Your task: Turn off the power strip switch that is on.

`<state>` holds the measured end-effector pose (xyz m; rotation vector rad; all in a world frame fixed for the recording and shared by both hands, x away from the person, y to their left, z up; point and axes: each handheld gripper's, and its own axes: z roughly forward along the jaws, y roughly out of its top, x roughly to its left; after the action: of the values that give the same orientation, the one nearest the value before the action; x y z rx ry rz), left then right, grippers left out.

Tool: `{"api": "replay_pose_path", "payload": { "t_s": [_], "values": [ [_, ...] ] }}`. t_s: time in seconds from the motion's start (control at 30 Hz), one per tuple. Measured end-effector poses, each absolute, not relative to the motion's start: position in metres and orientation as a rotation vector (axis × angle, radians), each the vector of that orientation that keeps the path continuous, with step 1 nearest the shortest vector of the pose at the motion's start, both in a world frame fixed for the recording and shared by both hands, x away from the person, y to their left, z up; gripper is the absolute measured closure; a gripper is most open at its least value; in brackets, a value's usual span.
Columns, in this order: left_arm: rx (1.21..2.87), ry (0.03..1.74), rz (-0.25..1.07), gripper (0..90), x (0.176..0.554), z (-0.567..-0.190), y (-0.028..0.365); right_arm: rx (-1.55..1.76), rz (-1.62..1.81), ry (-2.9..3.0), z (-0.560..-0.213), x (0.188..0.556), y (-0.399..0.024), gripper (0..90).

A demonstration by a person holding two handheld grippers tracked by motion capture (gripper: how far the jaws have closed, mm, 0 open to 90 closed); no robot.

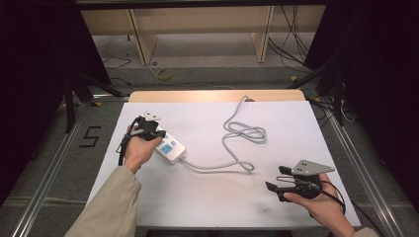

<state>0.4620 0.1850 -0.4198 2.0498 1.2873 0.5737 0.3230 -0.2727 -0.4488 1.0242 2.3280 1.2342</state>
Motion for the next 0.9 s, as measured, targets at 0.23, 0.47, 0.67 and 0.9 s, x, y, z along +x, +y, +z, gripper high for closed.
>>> {"api": "replay_pose_path", "payload": {
  "t_s": [0.23, 0.47, 0.67, 0.9],
  "values": [
    [2.075, 1.298, 0.578, 90.0, 0.468, -0.418, 0.185, 1.019, 1.233, 2.33, -0.449, 0.324, -0.273, 25.4],
    [2.098, 1.309, 0.575, 90.0, 0.477, -0.42, 0.183, 1.022, 1.234, 2.328, -0.449, 0.323, -0.273, 25.5],
    [2.11, 1.326, 0.563, 89.9, 0.482, -0.423, 0.183, 1.014, 1.233, 2.333, -0.449, 0.324, -0.272, 25.5],
    [2.13, 1.344, 0.559, 90.0, 0.489, -0.428, 0.184, 1.018, 1.234, 2.333, -0.449, 0.324, -0.272, 25.5]
  ]
}}
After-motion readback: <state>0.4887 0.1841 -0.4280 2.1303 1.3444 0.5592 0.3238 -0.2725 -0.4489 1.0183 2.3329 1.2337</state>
